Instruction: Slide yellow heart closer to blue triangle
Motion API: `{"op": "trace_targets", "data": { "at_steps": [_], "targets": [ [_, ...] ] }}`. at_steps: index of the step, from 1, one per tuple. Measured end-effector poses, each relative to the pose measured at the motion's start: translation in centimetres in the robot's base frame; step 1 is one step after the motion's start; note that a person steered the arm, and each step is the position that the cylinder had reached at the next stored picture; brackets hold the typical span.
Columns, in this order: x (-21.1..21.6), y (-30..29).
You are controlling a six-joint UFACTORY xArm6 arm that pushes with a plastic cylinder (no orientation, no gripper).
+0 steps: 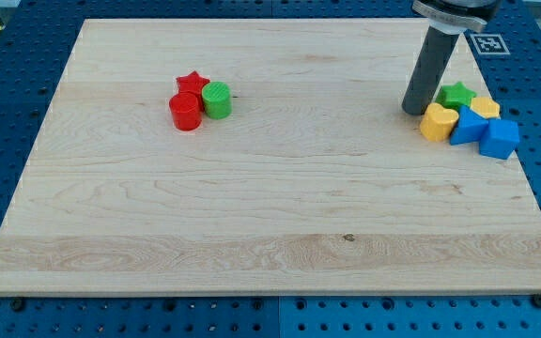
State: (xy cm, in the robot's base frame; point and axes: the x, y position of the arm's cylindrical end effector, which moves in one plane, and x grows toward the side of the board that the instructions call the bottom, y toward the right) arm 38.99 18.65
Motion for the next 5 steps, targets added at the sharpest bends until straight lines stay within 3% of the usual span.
{"op": "trace_targets", "data": {
  "at_steps": [5],
  "targets": [
    [6.1,-0.7]
  ]
}}
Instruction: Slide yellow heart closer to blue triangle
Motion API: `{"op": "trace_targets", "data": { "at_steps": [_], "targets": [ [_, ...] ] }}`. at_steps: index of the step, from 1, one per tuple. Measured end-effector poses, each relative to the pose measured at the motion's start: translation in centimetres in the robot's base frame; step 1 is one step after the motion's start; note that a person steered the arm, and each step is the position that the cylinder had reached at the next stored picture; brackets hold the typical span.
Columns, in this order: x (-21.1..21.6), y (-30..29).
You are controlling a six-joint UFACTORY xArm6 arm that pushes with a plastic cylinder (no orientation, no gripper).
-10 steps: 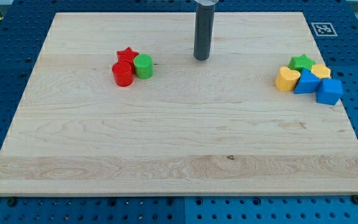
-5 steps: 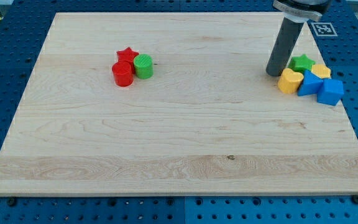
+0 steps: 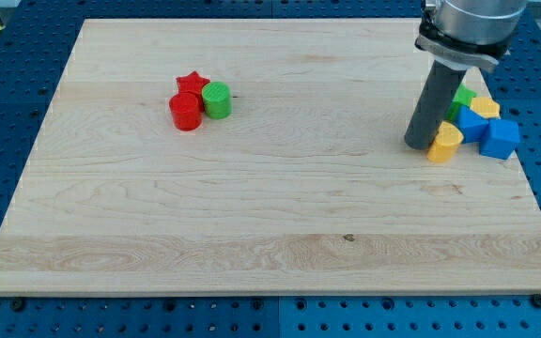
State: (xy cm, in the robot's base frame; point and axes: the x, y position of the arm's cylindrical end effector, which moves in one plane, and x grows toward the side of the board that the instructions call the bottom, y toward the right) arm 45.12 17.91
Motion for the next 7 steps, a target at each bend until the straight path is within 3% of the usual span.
{"op": "trace_targets", "data": {
  "at_steps": [2,5,7],
  "targets": [
    [2.9,2.2],
    [3.0,4.2],
    [3.0,-1.8]
  ]
}}
